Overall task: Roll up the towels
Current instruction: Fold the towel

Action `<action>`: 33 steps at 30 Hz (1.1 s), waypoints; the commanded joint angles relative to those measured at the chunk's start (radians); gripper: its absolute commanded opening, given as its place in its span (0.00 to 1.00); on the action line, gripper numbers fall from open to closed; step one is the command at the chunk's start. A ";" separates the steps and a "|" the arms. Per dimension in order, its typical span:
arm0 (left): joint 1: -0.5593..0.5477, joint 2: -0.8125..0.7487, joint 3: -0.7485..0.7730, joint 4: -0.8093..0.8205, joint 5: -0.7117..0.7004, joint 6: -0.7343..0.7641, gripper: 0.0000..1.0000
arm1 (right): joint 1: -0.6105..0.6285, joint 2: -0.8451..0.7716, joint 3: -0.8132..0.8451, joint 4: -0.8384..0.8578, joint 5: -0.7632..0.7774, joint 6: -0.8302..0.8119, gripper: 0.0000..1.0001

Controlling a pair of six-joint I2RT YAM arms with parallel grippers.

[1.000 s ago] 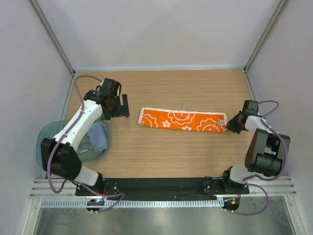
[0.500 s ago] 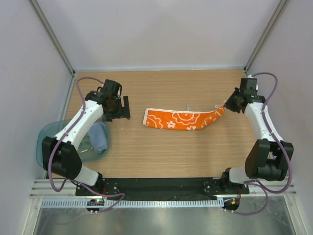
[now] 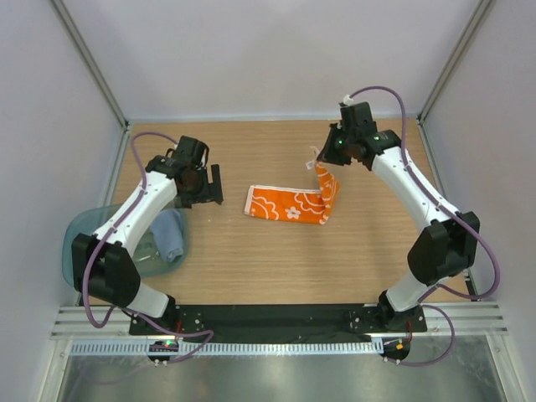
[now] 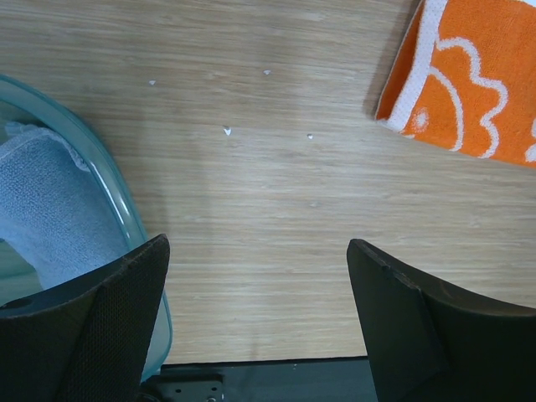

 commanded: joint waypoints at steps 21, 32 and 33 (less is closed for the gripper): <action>0.005 -0.038 -0.008 0.006 -0.035 -0.005 0.87 | 0.352 0.249 0.137 0.050 0.060 0.108 0.01; 0.004 -0.043 -0.011 0.004 -0.047 -0.002 0.88 | 0.464 0.513 0.149 0.231 -0.004 0.168 0.42; 0.005 -0.043 -0.011 0.004 -0.049 0.000 0.88 | 0.468 0.527 0.146 0.256 -0.012 0.171 0.44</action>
